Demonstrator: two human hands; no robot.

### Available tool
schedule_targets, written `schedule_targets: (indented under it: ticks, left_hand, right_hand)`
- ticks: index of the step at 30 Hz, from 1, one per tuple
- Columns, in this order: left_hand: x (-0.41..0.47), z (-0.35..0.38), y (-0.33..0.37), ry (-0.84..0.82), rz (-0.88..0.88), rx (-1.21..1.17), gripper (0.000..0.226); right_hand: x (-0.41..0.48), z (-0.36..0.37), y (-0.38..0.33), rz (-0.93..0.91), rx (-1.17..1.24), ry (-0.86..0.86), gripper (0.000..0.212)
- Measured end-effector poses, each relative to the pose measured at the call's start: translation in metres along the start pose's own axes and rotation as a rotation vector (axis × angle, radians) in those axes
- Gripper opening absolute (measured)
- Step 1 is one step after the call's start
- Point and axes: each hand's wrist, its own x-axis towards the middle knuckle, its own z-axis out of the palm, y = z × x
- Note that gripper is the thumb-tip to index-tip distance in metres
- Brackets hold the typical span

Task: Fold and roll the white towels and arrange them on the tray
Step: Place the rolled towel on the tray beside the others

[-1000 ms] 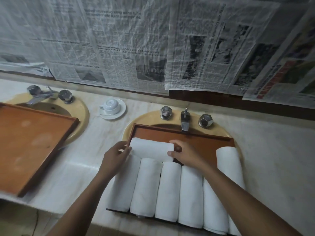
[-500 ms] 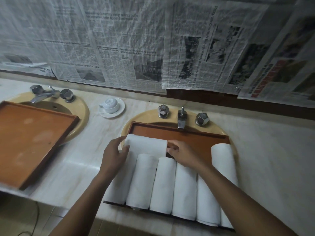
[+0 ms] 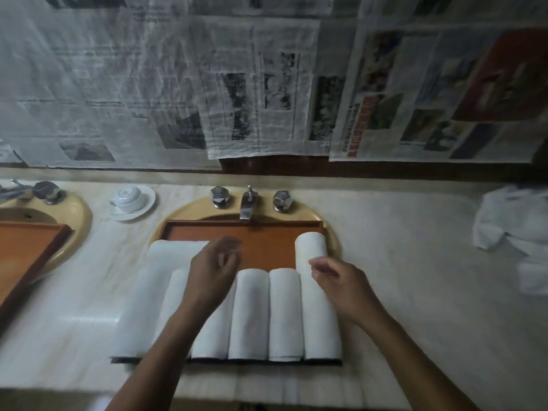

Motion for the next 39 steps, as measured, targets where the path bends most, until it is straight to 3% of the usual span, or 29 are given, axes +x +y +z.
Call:
schedule_targets:
  ticks: [8,19,27,31,36,39]
  left_hand:
    - [-0.051,0.138,0.128,-0.213,0.135,-0.146,0.017]
    - [-0.095,0.293,0.266,-0.455,0.269,-0.194,0.021]
    - [-0.075,0.385,0.323,-0.582,0.311,-0.220,0.024]
    - [-0.052,0.431,0.342,-0.623,0.306,-0.222,0.022]
    - [-0.022,0.478,0.353,-0.638,0.303,-0.199,0.028]
    - [-0.010,0.500,0.356,-0.657,0.294,-0.185,0.029]
  right_hand:
    - [-0.099,-0.135,0.094,0.005,0.065,0.190,0.018]
    - [-0.166,-0.283,0.201,0.132,0.051,0.431,0.015]
    - [-0.111,-0.376,0.283,0.293,-0.127,0.695,0.016]
    - [-0.057,-0.419,0.325,0.442,-0.173,0.708,0.033]
    - [0.005,-0.456,0.375,0.629,-0.323,0.660,0.070]
    - [0.028,-0.473,0.392,0.616,-0.336,0.697,0.047]
